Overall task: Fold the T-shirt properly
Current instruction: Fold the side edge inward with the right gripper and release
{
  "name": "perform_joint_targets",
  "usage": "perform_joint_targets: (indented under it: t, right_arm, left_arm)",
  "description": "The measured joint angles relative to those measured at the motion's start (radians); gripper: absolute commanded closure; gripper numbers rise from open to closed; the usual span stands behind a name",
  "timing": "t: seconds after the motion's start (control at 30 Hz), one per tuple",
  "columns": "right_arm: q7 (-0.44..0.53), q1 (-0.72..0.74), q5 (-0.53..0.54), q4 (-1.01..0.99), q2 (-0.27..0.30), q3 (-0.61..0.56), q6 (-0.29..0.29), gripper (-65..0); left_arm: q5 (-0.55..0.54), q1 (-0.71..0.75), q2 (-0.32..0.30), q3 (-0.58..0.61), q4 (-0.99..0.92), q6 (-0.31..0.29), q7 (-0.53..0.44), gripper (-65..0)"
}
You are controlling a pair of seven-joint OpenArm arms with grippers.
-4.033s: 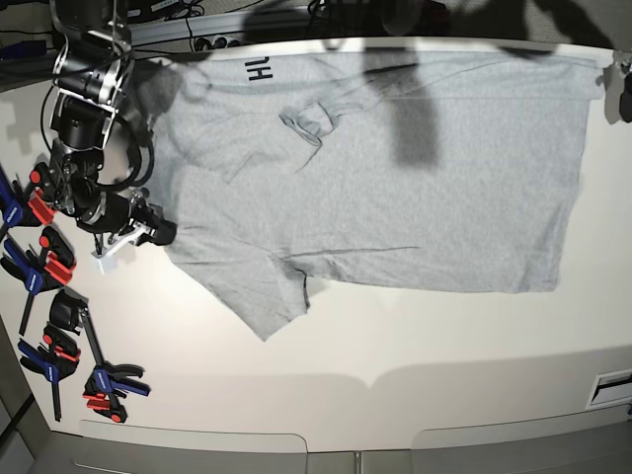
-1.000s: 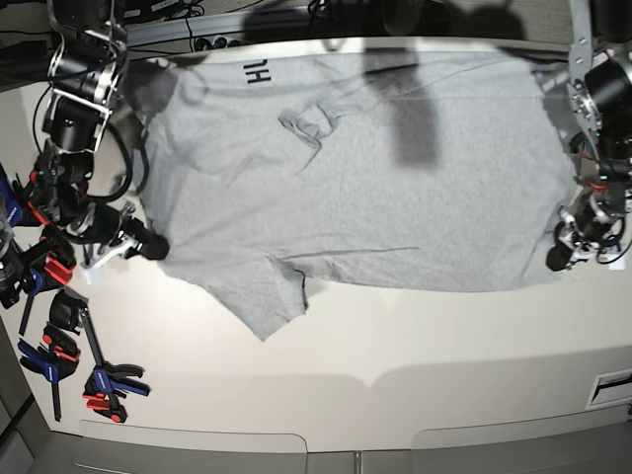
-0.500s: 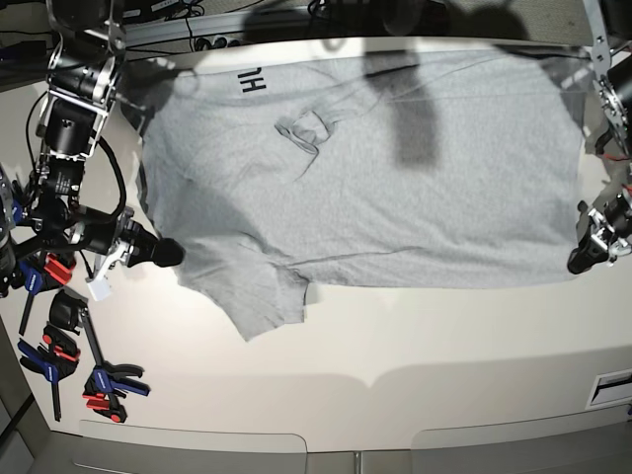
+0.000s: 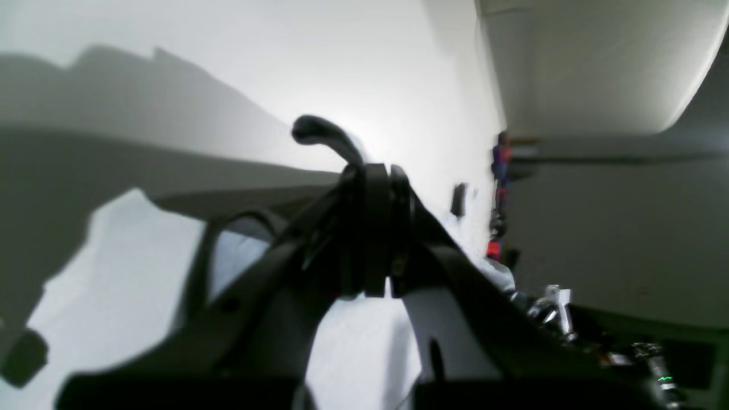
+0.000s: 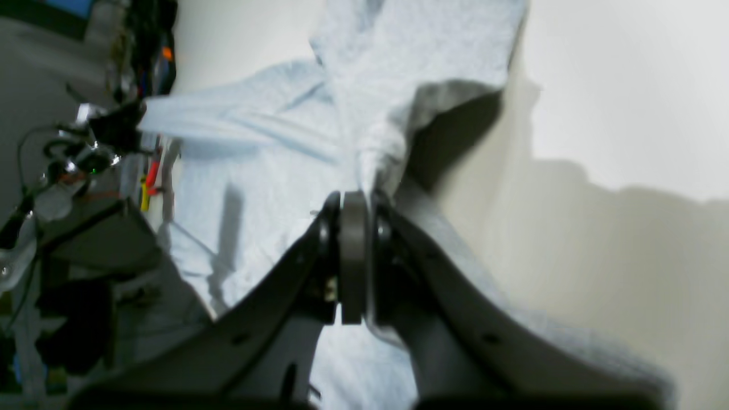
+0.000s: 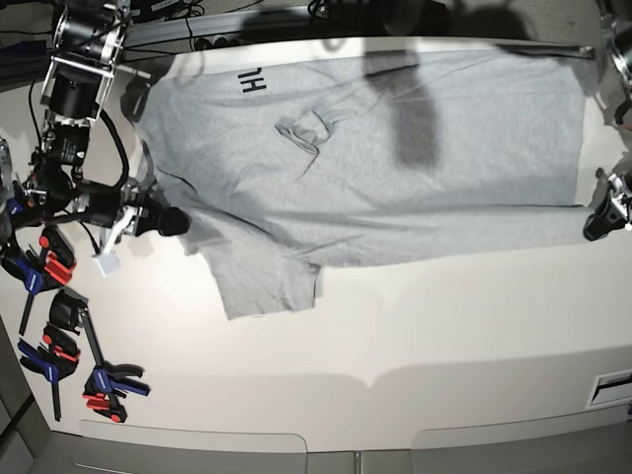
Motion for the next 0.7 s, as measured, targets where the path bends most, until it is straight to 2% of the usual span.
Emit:
perform_joint_targets:
  t: [0.13, 0.47, 0.7]
  right_arm:
    - [-0.006, -0.022, -0.001, 0.000, 0.002, 0.033, 0.000, 0.0]
    - [-0.003, -0.063, 0.016, 0.000, 0.036, 0.253, 0.000, 0.0]
    - [-0.003, -0.171, 0.050, 0.000, 0.022, 0.268, 0.000, 0.0]
  left_arm:
    - [-0.002, 0.107, -0.021, 0.000, 0.125, 0.000, -0.001, 0.0]
    - [-0.006, 0.282, -0.031, 0.002, 0.309, 0.000, 0.003, 0.0]
    - [-0.006, 0.381, -0.032, 0.002, 0.403, 0.000, 0.006, 0.0]
